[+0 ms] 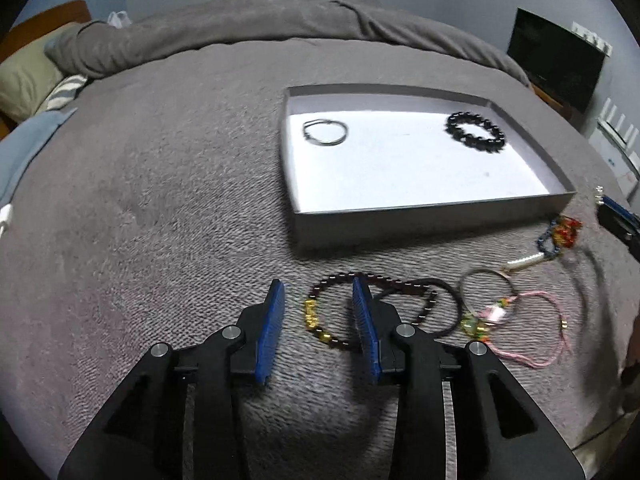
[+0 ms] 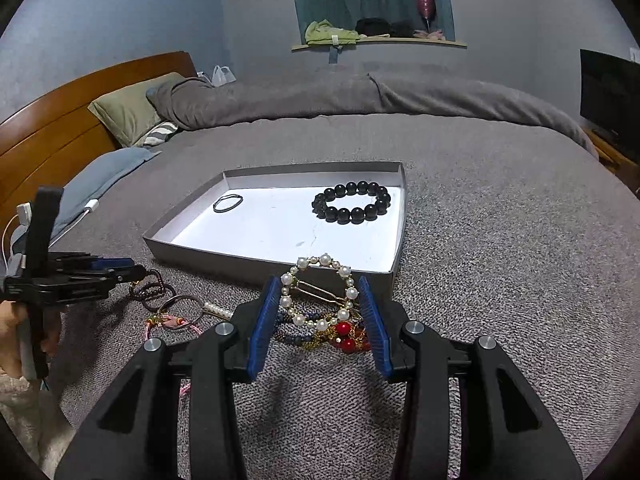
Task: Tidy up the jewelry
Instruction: 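Carry both items into the box and lower them onto its floor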
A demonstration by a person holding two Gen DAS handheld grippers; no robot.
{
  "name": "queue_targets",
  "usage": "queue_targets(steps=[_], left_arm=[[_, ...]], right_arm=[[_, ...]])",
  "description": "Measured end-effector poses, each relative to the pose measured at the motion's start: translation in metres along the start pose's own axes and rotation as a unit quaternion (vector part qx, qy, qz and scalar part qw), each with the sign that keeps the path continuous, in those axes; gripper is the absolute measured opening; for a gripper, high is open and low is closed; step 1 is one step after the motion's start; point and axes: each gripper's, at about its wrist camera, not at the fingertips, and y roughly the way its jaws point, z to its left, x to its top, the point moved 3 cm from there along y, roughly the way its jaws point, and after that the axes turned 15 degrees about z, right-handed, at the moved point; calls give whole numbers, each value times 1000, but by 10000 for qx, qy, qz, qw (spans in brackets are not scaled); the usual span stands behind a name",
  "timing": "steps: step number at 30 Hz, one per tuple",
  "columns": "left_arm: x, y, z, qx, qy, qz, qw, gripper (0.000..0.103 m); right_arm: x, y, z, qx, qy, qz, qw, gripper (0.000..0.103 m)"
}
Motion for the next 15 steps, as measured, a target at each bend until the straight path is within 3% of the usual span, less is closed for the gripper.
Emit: queue_targets(steps=[5,6,11,15], left_arm=[[-1,14,5,19,24,182,9998,27],[-2,13,5,5,64,184,9998,7],[-3,-10,-2,-144,180,-109,9997,7],[0,-56,-11,-405,260,-779,9958,7]], right_arm=[[-2,-3,-3,-4,47,-11,10000,41],[-2,-3,-3,-7,51,-18,10000,41],[-1,-5,-4,-20,87,-46,9999,41],[3,-8,-5,-20,135,-101,9999,41]])
